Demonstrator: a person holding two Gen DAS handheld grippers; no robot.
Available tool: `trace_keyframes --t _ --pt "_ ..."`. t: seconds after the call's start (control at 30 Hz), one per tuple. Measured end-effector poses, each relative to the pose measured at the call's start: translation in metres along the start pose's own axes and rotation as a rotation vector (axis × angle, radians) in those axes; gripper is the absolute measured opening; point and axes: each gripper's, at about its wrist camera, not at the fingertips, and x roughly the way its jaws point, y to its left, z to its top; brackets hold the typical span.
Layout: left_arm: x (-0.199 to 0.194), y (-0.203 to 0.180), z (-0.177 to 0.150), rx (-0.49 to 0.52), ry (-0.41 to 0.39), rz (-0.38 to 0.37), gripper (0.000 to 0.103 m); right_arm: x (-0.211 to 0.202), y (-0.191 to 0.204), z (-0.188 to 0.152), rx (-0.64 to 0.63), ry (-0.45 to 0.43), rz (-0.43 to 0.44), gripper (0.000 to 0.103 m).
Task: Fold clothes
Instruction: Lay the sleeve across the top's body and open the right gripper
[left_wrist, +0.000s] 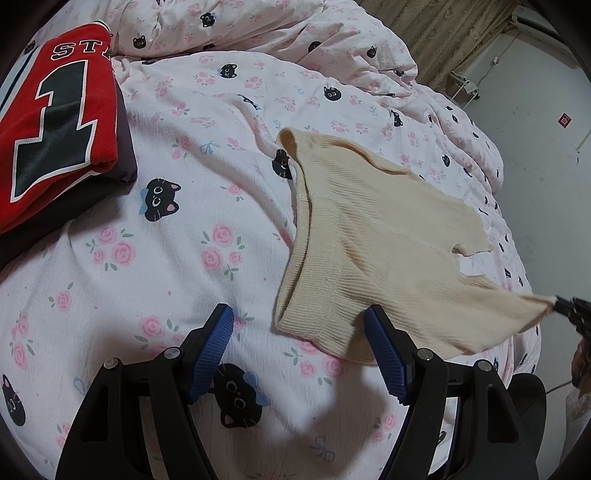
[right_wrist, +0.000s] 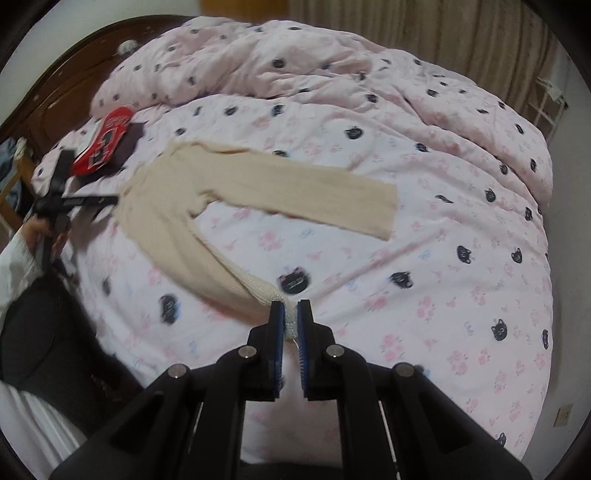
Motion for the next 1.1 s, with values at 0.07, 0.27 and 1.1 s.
trace_keyframes --t 0.07,0.27,1.1 --pt "0.0 0.0 0.0 0.001 -0.001 0.0 0.068 0.021 -0.015 0.009 0.03 0.042 -0.016 0.008" --pt "0.001 0.001 0.0 0.006 0.0 -0.002 0.068 0.08 -0.043 0.02 0.065 0.153 -0.064 0.008" --pt "-0.026 -0.011 -0.016 0.073 -0.014 -0.072 0.068 0.084 -0.037 -0.059 0.125 0.14 0.175 0.027"
